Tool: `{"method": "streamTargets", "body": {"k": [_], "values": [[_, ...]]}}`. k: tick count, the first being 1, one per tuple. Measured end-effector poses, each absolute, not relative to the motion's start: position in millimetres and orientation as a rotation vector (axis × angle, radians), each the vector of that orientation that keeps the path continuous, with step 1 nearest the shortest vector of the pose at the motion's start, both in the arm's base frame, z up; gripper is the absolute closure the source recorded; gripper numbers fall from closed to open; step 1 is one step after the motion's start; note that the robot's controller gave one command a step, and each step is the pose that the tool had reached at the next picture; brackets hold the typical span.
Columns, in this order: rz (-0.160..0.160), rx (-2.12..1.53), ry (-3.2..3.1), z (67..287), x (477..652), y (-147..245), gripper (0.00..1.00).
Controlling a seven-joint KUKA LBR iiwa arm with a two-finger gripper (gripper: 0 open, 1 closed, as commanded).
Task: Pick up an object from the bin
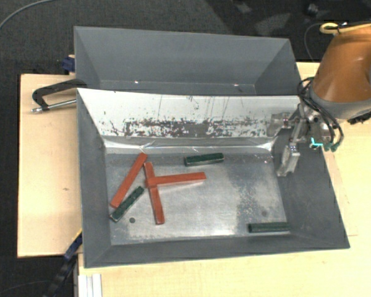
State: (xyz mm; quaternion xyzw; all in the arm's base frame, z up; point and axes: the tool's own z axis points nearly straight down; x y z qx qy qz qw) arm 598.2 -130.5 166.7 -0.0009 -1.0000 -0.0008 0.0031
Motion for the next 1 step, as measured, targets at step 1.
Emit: {"method": "streamTargets", "body": {"k": [1], "values": [[-0.003, 0.445, -3.113, 208.3, 574.0, -45.1, 0.0]]}}
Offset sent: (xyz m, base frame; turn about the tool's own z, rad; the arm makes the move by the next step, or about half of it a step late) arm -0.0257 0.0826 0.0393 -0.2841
